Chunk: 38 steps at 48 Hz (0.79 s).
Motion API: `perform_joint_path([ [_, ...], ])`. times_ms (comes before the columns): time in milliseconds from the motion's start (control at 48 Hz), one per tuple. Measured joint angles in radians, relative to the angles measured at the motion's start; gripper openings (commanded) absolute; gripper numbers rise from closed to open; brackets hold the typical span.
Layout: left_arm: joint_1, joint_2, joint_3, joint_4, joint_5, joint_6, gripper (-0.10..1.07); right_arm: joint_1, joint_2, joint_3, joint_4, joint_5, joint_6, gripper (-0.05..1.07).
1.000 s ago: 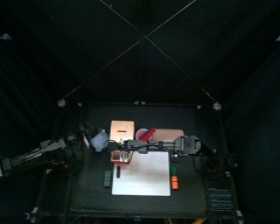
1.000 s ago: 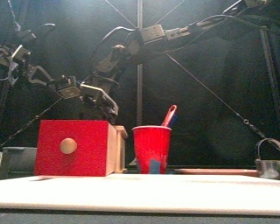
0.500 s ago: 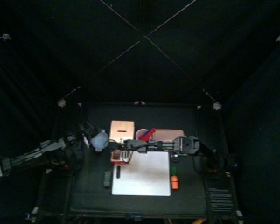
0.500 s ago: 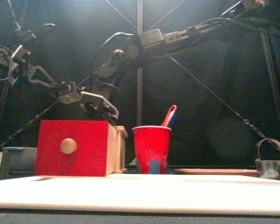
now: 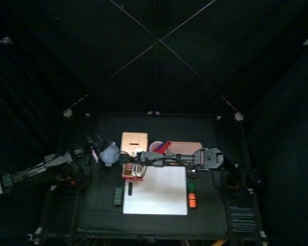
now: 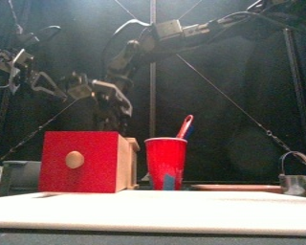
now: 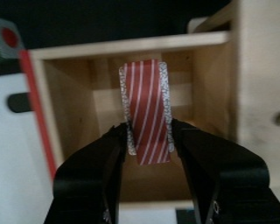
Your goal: Grab salmon sushi from open drawer and put onto cutting board
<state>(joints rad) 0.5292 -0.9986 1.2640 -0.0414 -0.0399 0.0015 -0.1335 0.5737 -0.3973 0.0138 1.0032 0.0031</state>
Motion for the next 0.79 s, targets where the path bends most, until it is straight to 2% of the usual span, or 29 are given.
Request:
perform_joint_path([
  [167,0.002,0.000,0.000,0.000,0.000,-0.002,0.02,0.000,-0.080,-0.011,0.006,0.018,0.011,0.65],
  [333,0.002,0.000,-0.002,0.000,0.002,0.000,0.02,0.002,-0.135,-0.012,0.037,0.083,0.038,0.64],
  [458,0.002,0.000,-0.005,-0.002,0.000,-0.002,0.02,0.012,-0.201,0.031,0.067,0.149,0.118,0.64],
  [646,0.003,0.000,-0.008,0.000,0.000,0.000,0.02,0.054,-0.334,0.216,0.043,0.178,0.385,0.64],
  [667,0.003,0.000,-0.008,0.000,0.000,0.000,0.02,0.054,-0.334,0.216,0.043,0.178,0.385,0.64],
  [792,0.003,0.000,-0.017,0.000,0.000,0.000,0.02,0.097,-0.443,0.405,0.003,0.137,0.632,0.64],
])
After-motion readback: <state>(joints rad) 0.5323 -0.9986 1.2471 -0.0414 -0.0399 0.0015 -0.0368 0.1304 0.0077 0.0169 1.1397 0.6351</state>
